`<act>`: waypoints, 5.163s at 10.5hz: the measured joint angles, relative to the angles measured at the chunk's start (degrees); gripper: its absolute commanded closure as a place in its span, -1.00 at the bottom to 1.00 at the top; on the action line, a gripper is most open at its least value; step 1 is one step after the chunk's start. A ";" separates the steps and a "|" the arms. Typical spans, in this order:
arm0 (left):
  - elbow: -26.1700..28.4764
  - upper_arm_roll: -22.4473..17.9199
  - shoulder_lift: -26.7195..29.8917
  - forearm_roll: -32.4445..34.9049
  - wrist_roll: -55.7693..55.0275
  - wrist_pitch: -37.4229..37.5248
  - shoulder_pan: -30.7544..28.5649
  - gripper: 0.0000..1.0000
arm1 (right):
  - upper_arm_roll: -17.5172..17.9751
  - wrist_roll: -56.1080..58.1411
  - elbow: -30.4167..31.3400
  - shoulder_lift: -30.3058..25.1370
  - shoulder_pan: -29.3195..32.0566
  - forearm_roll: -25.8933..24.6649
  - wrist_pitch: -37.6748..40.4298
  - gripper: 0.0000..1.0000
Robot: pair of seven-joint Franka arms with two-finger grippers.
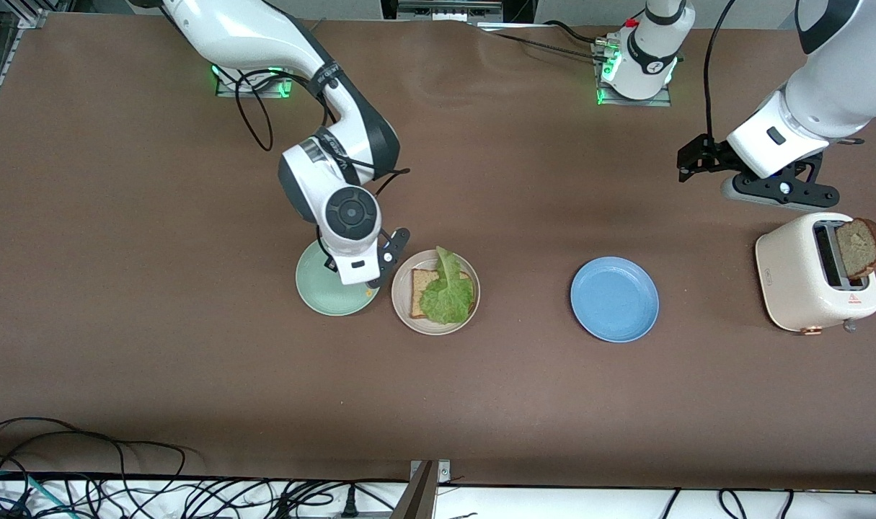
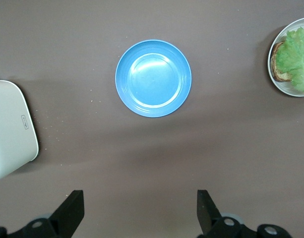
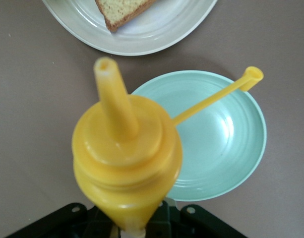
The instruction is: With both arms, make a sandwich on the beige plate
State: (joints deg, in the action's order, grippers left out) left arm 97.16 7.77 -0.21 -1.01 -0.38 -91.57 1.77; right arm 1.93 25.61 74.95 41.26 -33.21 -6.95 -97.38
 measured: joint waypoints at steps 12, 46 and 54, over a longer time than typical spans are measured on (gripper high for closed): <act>0.00 0.01 0.00 0.00 0.00 0.00 0.02 -1.00 | -1.32 6.84 -13.08 11.59 -3.58 -0.96 13.97 1.00; -0.02 -0.90 -1.82 1.89 0.82 0.00 -6.20 -1.00 | -5.77 63.31 44.63 -22.77 26.31 32.17 -41.65 1.00; -9.02 -2.58 -13.48 8.36 13.29 -4.06 -19.69 -1.00 | -5.81 74.09 44.84 -17.81 26.52 45.29 -43.64 0.14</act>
State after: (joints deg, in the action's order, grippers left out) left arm 88.13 5.20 -13.68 7.34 12.91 -95.62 -17.92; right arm -3.88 99.70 119.79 23.45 -6.69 38.34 -141.03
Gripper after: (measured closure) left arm 0.000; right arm 0.833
